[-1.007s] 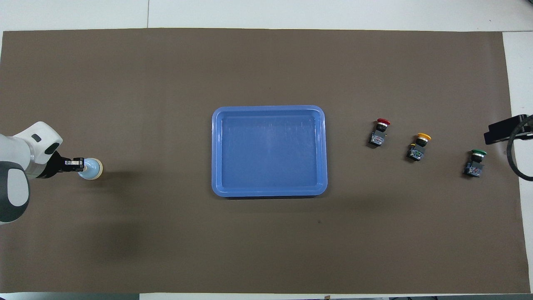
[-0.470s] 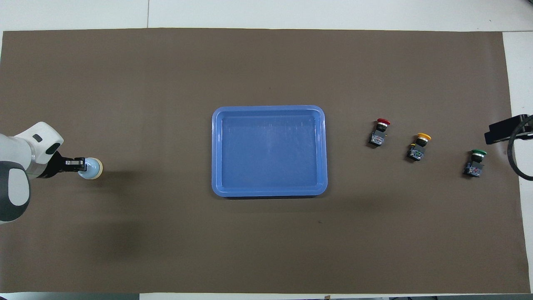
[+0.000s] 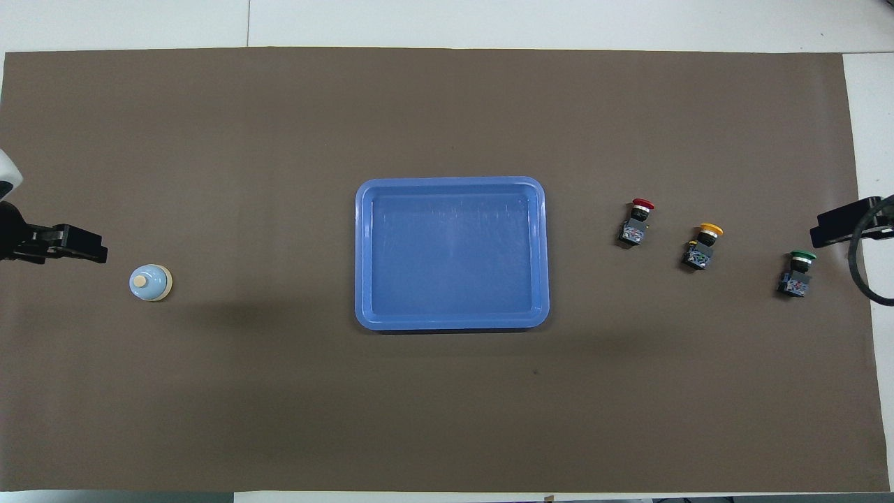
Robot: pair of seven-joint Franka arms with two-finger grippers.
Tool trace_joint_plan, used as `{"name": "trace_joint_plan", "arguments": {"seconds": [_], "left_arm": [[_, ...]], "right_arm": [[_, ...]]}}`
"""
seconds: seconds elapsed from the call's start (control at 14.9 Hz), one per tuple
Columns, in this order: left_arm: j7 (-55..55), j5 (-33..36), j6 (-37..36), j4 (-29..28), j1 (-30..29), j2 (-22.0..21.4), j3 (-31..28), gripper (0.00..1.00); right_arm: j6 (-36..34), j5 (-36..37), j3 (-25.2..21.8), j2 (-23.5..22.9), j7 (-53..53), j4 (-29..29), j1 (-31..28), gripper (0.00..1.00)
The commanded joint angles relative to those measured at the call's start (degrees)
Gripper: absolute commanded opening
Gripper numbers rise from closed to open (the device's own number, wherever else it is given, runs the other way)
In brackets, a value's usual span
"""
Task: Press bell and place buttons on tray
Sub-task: 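Lift the left gripper back from the bell, then reach the right gripper to the red button and grasp it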
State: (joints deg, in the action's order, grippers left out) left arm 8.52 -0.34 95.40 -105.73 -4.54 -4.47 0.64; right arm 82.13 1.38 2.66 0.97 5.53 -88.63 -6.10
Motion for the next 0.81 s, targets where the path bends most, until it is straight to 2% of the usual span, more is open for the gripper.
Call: {"name": "trace_joint_plan", "arguments": {"seconds": [0.0, 0.2, 0.47, 0.74], "left_arm": [[-1.6, 0.6, -3.6, 1.3, 0.6, -1.3, 0.7, 1.00], [-2.5, 0.6, -3.3, 2.8, 2.2, -0.2, 0.4, 1.00], [-2.6, 0.6, -6.5, 7.7, 3.0, 4.5, 0.3, 1.00], [-4.5, 1.0, -7.1, 6.9, 3.4, 3.6, 0.2, 1.00]], "right_arm": [[-0.2, -0.3, 0.5, 1.1, -0.5, -1.3, -0.2, 1.00], [1.0, -0.6, 0.5, 2.1, -2.4, -3.3, 0.8, 1.00], [8.1, -0.6, 0.5, 4.4, -8.9, -9.9, 4.2, 1.00], [17.2, -0.6, 0.5, 5.4, -15.4, -18.5, 6.4, 1.00]]}}
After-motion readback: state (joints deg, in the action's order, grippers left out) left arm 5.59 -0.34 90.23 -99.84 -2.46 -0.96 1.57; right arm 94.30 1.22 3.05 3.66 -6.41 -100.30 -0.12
